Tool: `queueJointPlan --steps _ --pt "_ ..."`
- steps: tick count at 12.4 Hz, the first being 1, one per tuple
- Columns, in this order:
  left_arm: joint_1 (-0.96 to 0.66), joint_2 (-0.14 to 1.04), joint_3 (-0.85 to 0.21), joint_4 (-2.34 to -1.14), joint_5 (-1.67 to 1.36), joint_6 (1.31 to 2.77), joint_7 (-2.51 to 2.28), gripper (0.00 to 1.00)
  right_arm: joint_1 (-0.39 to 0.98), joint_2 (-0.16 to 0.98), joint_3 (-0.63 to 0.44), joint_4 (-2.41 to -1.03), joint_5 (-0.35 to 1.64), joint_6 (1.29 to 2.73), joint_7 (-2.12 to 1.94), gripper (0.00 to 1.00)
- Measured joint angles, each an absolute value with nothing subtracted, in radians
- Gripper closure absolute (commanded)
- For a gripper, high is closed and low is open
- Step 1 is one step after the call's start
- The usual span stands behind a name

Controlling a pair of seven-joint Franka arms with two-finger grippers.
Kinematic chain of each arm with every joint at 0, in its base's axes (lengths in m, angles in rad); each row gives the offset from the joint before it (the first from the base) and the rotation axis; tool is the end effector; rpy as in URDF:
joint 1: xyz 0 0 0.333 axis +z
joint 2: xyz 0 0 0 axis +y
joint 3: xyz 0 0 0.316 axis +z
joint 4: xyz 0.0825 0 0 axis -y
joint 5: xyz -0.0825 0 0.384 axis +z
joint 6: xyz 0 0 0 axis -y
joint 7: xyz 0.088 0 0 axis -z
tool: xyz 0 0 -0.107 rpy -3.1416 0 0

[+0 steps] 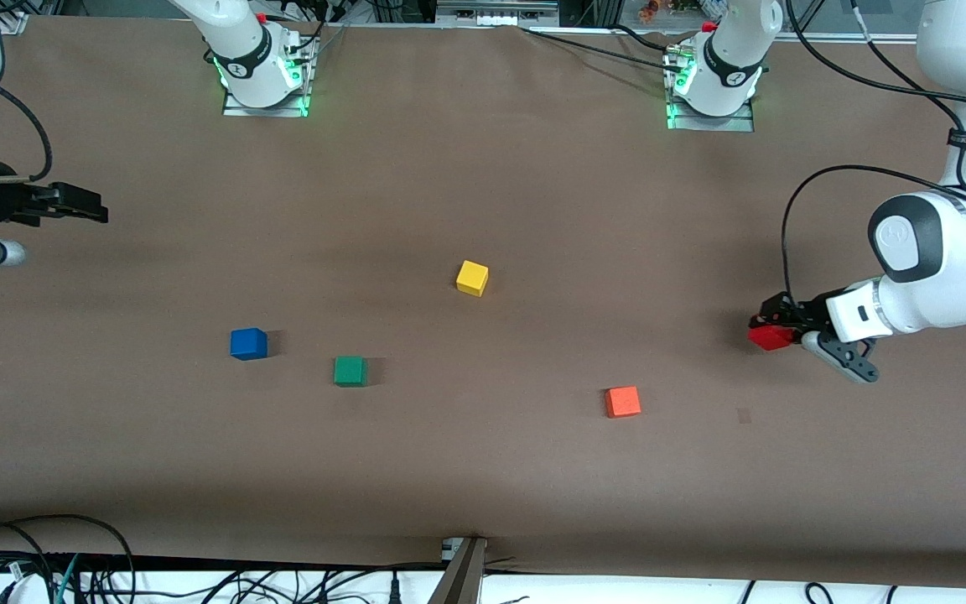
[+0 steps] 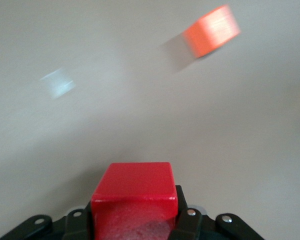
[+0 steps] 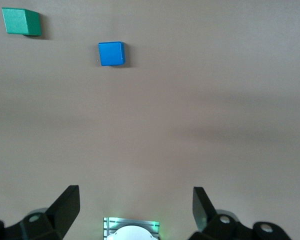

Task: Pass red block to right arm, stack on blue
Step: 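Lift the red cube with the left gripper while the right gripper approaches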

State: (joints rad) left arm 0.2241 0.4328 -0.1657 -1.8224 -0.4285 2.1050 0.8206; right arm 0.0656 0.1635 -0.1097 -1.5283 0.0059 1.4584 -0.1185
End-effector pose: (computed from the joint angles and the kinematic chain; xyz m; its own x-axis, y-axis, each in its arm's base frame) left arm 0.6310 0.0241 0.2955 0.8811 -0.4486 0.1494 -0.4684 -0.7852 0.4051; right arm 0.5843 -0.0205 0.5430 0.9704 0.0735 -0.2301 0.0719 -0.9973 -0.0153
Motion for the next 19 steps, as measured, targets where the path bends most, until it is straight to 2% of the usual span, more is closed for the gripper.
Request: queueJointPlan --steps 3,11,14,19 --pt "0.224 0.427 -0.240 -1.788 -0.596 2.087 1.092 0.98 0.086 0.204 -0.104 -1.529 0.102 1.460 -0.116 0.00" --pt "0.215 0.429 -0.476 -1.786 -1.040 2.087 1.559 0.98 0.097 0.440 -0.096 -1.530 0.799 1.464 -0.122 0.00" --pt "0.182 0.433 -0.549 -1.788 -1.172 2.185 1.671 1.00 0.143 0.529 -0.076 -1.529 1.001 1.499 -0.133 0.00" --pt "-0.050 0.486 -0.558 -1.795 -1.618 2.396 2.032 1.00 0.281 0.563 -0.071 -1.529 1.293 1.638 -0.134 0.00"
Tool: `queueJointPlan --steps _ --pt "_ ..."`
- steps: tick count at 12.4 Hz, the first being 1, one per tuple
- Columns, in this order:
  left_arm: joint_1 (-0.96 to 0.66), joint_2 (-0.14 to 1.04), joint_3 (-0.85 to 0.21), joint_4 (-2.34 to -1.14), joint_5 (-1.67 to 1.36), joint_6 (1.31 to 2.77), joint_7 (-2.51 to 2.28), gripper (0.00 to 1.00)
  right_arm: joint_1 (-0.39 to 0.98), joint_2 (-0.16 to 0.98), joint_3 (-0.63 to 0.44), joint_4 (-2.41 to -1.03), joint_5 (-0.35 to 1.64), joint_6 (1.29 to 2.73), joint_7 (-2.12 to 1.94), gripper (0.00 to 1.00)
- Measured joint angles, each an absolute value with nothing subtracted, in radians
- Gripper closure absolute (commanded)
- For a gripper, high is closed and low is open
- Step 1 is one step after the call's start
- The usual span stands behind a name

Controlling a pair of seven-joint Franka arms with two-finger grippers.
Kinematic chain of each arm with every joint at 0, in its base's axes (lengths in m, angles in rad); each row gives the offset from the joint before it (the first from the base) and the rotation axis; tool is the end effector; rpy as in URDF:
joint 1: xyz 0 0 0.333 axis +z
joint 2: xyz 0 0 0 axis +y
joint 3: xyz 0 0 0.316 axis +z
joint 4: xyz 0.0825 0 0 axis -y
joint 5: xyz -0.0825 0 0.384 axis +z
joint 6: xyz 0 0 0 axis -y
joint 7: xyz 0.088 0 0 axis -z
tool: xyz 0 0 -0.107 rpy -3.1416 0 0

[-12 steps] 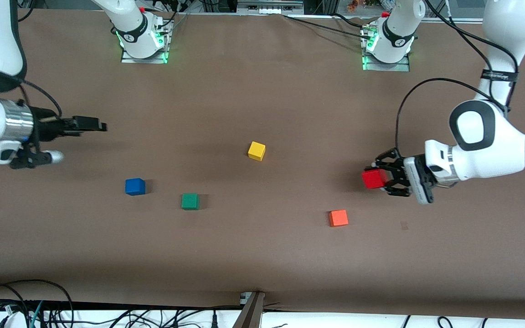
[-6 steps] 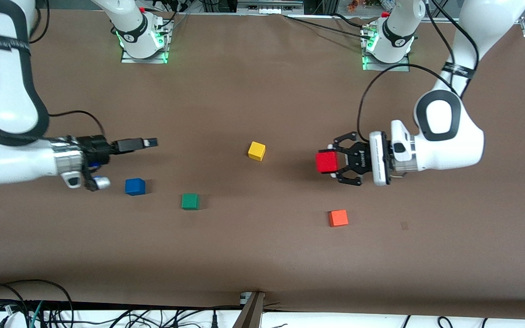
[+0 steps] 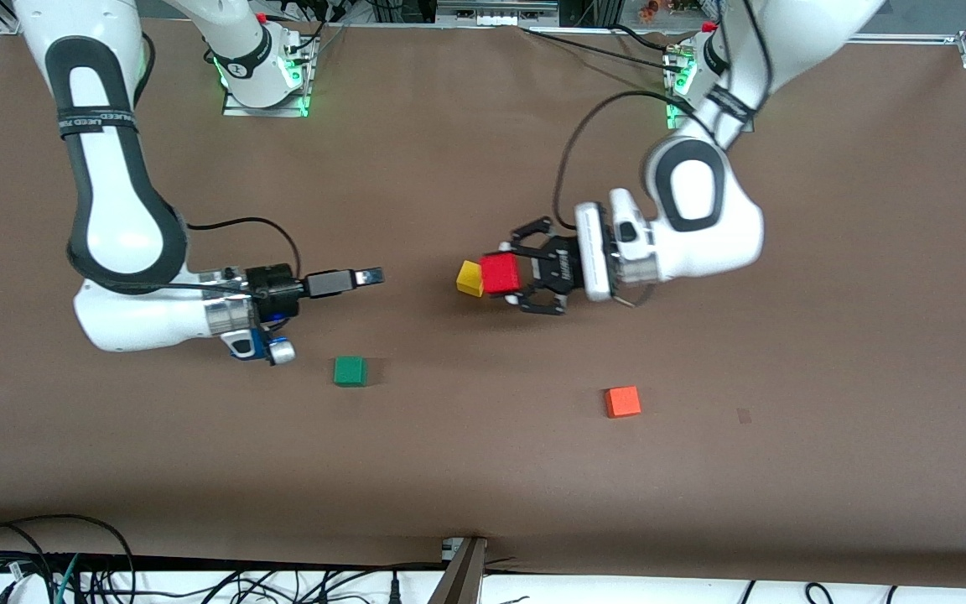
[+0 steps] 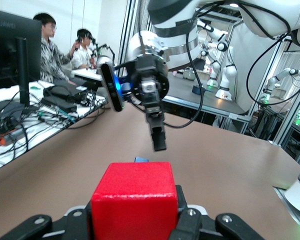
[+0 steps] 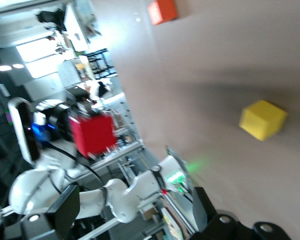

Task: Pass red block to right arm, stack on blue
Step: 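Lift the red cube with the left gripper while the right gripper approaches, then bring the red cube to the right gripper and close the right gripper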

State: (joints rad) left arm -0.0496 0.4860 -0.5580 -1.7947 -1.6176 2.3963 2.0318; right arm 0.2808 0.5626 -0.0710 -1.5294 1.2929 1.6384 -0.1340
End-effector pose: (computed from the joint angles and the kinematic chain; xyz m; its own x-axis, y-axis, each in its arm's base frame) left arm 0.5681 -0.3584 0.3415 0.2335 -0.2045 0.9506 -0.9654 -0.1655 0.2015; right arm 0.6430 0.2448 0.3624 0.9175 0.1634 -0.3626 -0.2793 -0.3845 -0.8798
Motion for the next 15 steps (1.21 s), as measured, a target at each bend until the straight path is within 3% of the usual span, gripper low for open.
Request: queueJointPlan --steps 7,15 --pt "-0.110 0.568 -0.556 -1.796 -1.989 2.391 2.466 1.00 0.330 0.585 -0.072 -1.595 1.400 1.682 -0.307 0.00" --pt "-0.130 0.595 -0.556 -1.771 -2.022 2.380 2.500 1.00 0.353 0.586 -0.071 -1.645 1.459 1.703 -0.435 0.00"
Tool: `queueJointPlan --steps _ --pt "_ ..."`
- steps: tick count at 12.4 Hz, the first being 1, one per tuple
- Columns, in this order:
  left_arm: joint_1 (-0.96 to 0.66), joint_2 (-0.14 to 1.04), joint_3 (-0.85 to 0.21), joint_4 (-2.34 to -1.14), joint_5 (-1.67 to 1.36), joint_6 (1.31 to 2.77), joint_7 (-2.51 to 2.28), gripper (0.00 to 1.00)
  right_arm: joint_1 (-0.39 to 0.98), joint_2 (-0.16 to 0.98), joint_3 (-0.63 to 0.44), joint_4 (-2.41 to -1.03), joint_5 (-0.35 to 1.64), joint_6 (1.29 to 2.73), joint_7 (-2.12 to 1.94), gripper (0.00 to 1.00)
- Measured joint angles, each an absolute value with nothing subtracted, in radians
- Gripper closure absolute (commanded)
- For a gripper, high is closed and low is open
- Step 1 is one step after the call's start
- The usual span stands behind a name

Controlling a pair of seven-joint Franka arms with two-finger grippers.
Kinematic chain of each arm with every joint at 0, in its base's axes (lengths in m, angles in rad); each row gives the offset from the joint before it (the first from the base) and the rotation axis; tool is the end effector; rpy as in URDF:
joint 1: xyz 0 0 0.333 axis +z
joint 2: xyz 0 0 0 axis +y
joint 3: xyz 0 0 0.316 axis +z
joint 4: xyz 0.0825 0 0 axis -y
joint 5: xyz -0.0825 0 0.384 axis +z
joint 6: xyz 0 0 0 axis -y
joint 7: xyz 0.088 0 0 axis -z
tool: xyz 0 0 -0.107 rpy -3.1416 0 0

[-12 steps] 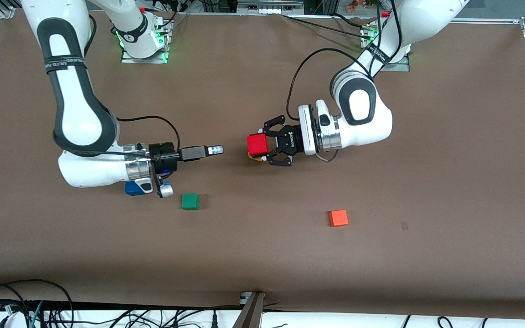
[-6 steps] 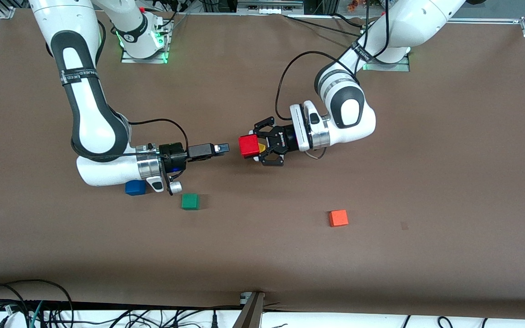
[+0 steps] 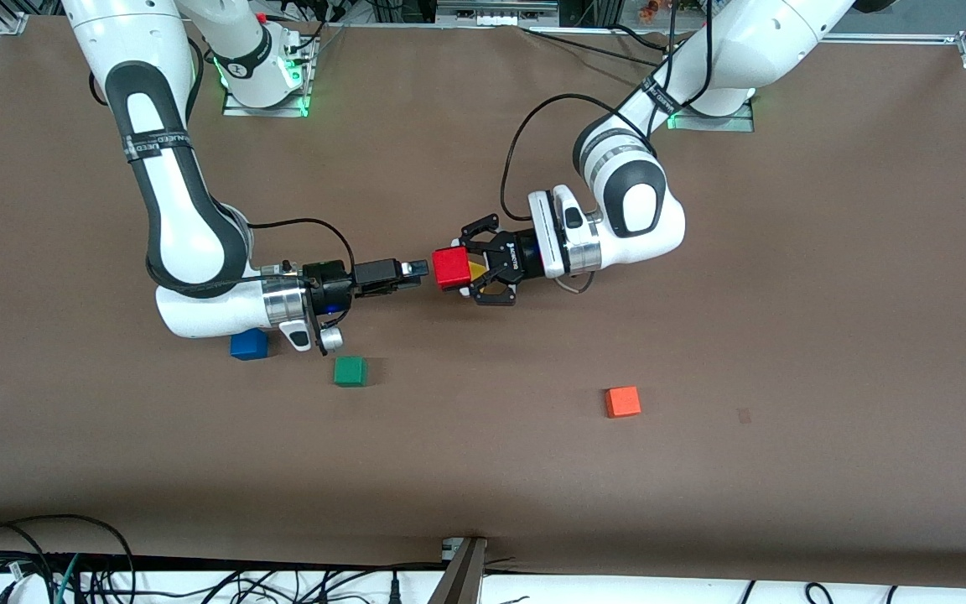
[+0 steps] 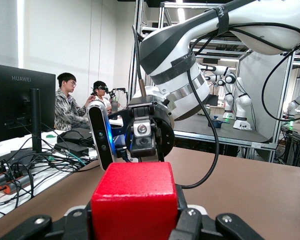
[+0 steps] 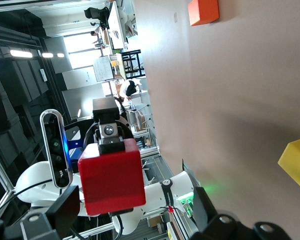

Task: Pass red block to right arm, stack on blue
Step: 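Bring the red cube to the right gripper and close the right gripper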

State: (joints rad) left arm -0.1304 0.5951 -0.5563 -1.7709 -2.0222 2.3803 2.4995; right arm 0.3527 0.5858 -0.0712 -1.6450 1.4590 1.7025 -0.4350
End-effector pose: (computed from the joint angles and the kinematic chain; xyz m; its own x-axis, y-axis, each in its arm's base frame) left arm 0.5447 -0.4049 0.2908 0.1093 -0.0329 0.9935 -0.9671 -0.2346 0.0986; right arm 0.6154 0.2830 0.3071 0.9567 0.2059 -0.2058 -0.1522 -0.2486 -0.9566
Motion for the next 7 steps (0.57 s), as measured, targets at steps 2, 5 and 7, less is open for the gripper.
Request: queueJointPlan --steps 2,5,7 --pt "-0.131 0.600 -0.556 -1.769 -2.022 2.380 2.500 1.00 0.361 0.585 -0.070 -1.645 1.482 1.703 -0.439 0.00" --pt "-0.131 0.600 -0.556 -1.762 -2.022 2.380 2.500 1.00 0.367 0.584 -0.058 -1.645 1.495 1.727 -0.439 0.00" --pt "-0.131 0.600 -0.556 -1.761 -2.022 2.380 2.500 1.00 0.368 0.583 -0.043 -1.645 1.511 1.754 -0.440 0.01"
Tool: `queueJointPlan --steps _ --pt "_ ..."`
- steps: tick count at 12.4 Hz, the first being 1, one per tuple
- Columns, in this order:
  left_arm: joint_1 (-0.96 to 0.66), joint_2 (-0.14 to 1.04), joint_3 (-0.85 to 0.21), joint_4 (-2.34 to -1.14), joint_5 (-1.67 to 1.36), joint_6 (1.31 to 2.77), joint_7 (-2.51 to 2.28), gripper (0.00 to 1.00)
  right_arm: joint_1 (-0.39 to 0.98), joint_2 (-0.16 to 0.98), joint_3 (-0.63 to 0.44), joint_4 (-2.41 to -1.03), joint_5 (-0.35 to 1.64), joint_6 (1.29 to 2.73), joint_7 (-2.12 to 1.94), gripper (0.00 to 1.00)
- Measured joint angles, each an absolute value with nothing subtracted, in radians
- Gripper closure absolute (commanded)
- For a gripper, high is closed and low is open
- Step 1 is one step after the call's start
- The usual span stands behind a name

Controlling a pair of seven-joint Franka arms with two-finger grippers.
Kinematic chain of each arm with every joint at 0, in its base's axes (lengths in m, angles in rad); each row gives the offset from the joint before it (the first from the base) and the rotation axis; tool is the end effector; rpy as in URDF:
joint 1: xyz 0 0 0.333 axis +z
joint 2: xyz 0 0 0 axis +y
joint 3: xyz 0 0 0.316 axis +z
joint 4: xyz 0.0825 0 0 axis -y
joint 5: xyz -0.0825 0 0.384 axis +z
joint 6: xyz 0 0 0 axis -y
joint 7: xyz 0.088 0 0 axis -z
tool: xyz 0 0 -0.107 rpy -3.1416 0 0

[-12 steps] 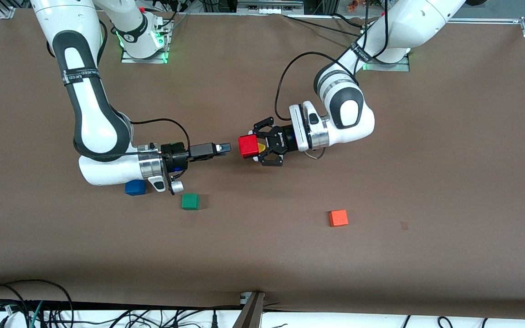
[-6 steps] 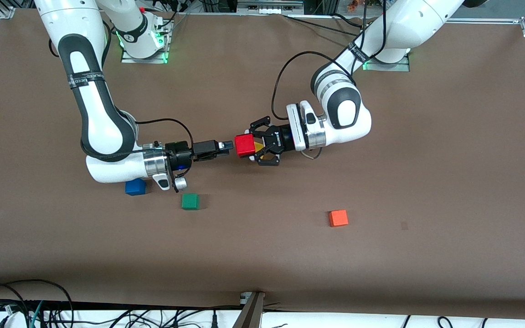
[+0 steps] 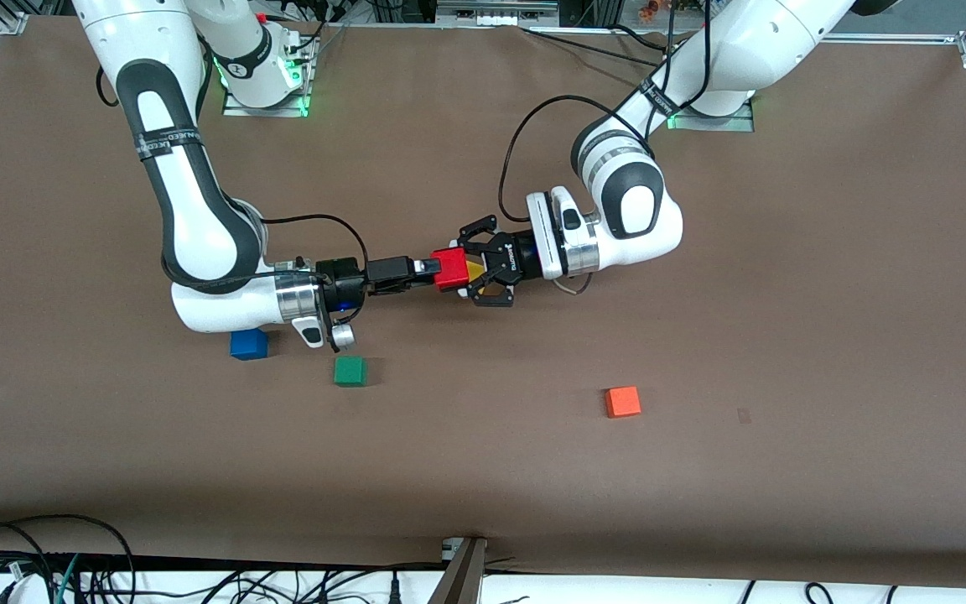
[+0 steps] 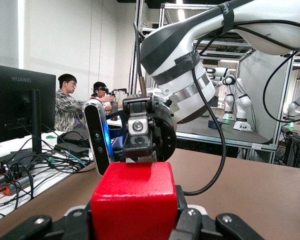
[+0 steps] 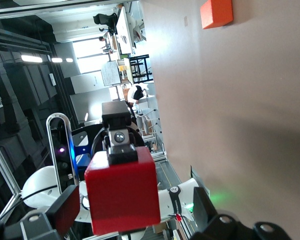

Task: Pass red block to right arm, stack on blue
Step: 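Bring the red cube to the right gripper and close the right gripper, then open the left gripper and pull it back from the red cube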

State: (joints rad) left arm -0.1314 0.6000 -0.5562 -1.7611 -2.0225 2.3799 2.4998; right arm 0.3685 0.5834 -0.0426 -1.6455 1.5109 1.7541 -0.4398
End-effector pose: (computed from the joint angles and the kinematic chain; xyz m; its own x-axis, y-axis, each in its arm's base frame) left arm 0.5472 -0.4059 0.2921 0.1063 -0.0276 0.9939 -0.9669 -0.2360 0.0969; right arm 0.6117 0.3052 0.3108 0.9637 0.1811 -0.1964 -0.1556 -0.2171 -0.9637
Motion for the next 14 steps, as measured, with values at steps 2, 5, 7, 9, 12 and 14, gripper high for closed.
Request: queueJointPlan --steps 2,5,7,9,12,14 --pt "-0.131 0.600 -0.556 -1.760 -2.022 2.380 2.500 1.00 0.369 0.581 -0.025 -1.645 1.517 1.782 -0.441 0.41" --pt "-0.131 0.600 -0.556 -1.758 -2.023 2.380 2.497 1.00 0.369 0.573 -0.017 -1.645 1.521 1.790 -0.442 0.93" --pt "-0.131 0.600 -0.556 -1.756 -2.026 2.378 2.484 0.00 0.369 0.568 -0.017 -1.645 1.521 1.794 -0.452 0.99" --pt "-0.131 0.600 -0.556 -1.754 -2.026 2.378 2.484 0.00 0.369 0.568 -0.017 -1.645 1.521 1.796 -0.452 0.99" --pt "-0.128 0.599 -0.555 -1.743 -2.026 2.378 2.485 0.00 0.369 0.567 -0.019 -1.645 1.521 1.799 -0.452 0.99" --pt "-0.104 0.590 -0.553 -1.733 -2.026 2.378 2.480 0.00 0.367 0.566 -0.034 -1.643 1.520 1.802 -0.452 0.99"
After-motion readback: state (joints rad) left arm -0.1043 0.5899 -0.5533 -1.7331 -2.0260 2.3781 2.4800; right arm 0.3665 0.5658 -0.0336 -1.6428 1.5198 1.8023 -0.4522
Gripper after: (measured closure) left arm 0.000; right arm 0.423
